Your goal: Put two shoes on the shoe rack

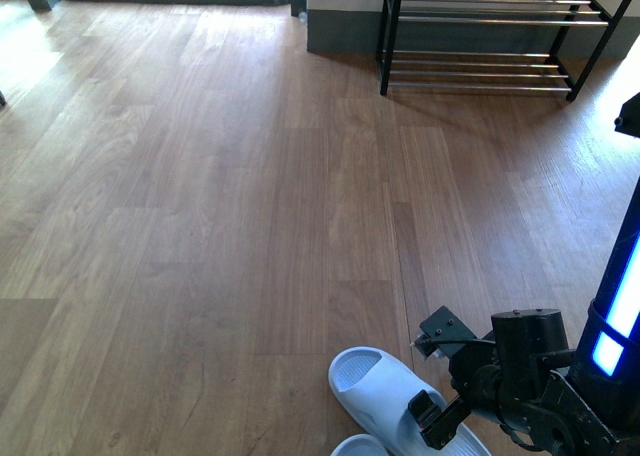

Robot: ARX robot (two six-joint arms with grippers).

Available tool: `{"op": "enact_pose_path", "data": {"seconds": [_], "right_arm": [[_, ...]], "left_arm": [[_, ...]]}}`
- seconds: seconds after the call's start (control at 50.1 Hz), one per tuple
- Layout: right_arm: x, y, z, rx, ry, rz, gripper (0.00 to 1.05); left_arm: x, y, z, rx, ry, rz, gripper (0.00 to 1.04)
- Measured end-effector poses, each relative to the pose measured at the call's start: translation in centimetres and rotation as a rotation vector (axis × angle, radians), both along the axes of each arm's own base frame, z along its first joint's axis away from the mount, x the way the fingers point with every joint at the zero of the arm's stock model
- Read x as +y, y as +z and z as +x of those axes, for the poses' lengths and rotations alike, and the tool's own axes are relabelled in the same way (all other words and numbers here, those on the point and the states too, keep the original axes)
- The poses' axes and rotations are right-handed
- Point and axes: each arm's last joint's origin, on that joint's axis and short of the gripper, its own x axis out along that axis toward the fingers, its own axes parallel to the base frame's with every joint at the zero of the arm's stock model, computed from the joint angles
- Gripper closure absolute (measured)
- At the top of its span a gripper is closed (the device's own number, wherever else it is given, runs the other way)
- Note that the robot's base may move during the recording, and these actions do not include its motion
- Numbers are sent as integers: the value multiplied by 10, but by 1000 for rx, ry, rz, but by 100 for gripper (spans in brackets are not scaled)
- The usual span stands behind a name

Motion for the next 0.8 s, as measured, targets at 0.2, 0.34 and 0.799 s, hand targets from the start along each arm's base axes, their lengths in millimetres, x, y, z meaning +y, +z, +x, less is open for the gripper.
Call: {"op": "enact_pose_path", "data": {"seconds": [0.2,0.34,0.799], "right_arm": [[-3,-2,1,-17,-37,-7,40],[-8,-2,-2,-19,-82,-26,64],[-46,11,0,-35,-265,-78,103]], "left_arm": [[0,0,0,0,0,0,9],[0,0,0,0,0,0,9],[0,0,0,0,0,0,9]]}}
